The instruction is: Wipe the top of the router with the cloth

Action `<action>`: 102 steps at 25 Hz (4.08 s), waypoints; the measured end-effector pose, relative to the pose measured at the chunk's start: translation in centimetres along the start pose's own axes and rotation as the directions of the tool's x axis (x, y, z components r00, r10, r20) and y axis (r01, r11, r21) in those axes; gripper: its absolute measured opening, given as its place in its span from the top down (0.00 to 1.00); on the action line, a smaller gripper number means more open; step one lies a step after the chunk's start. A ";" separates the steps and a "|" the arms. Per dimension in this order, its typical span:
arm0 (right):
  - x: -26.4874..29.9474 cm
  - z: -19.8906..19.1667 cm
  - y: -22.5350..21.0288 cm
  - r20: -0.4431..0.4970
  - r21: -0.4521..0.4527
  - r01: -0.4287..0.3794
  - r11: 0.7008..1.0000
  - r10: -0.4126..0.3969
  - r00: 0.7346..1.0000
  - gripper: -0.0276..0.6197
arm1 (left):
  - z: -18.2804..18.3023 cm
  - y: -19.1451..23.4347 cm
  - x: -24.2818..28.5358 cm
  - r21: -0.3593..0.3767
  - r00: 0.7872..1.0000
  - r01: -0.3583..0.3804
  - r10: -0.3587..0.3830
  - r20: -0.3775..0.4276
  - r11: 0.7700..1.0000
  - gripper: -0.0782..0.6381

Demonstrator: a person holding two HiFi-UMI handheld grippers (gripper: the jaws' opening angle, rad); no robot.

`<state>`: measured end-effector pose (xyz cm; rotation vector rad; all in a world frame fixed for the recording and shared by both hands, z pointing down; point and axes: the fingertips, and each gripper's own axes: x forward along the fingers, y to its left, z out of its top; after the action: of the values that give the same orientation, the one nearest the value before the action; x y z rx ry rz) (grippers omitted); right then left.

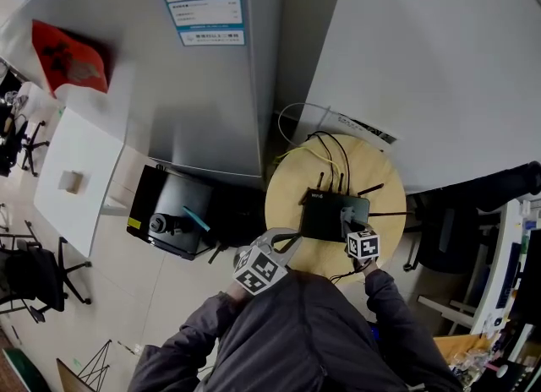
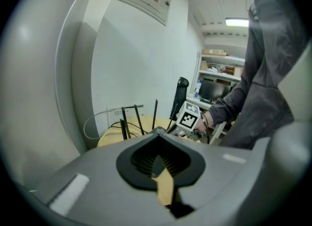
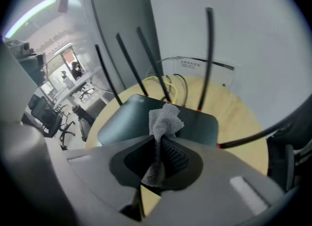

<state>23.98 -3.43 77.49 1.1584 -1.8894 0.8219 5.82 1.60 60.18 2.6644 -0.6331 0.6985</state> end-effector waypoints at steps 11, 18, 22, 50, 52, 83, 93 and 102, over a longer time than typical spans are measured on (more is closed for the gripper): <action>4.1 1.4 14.6 -0.063 -0.217 -0.224 0.950 0.215 0.975 0.91 | 0.1 0.2 -0.4 0.005 1.000 -0.008 0.008 0.002 1.000 0.89; 3.0 -0.7 10.3 -0.074 -0.147 -0.174 0.974 0.165 0.984 0.91 | -0.1 0.0 -0.4 0.001 1.000 0.001 -0.001 0.001 1.000 0.89; 1.7 -2.3 6.7 -0.074 -0.109 -0.117 0.987 0.109 0.991 0.91 | 0.0 -0.3 -0.1 0.012 1.000 0.017 -0.017 -0.002 1.000 0.89; 0.2 -2.0 10.1 -0.036 -0.187 -0.206 0.960 0.203 0.978 0.91 | -0.1 -0.7 0.3 0.032 0.999 0.043 -0.043 -0.012 0.999 0.89; 1.3 -2.6 13.0 -0.076 -0.230 -0.254 0.940 0.243 0.967 0.91 | -0.1 -0.6 0.3 0.032 0.999 0.043 -0.042 -0.014 0.999 0.89; 1.4 -9.9 4.1 -0.139 0.130 -0.104 0.986 0.122 0.983 0.91 | -0.5 -1.9 0.3 0.042 0.998 0.055 -0.054 -0.026 0.998 0.89; -0.7 -13.2 -3.3 -0.159 0.255 0.038 0.966 0.003 0.987 0.91 | -0.5 -2.1 0.5 0.045 0.998 0.056 -0.055 -0.030 0.997 0.89; -3.9 -6.2 4.3 0.025 0.103 -0.187 0.977 0.186 0.982 0.91 | -0.4 -2.8 1.1 0.051 0.997 0.078 -0.076 -0.034 0.996 0.89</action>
<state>22.89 4.92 76.74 1.0630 -2.0105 1.0283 7.89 3.77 60.61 2.7036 -0.5078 0.7443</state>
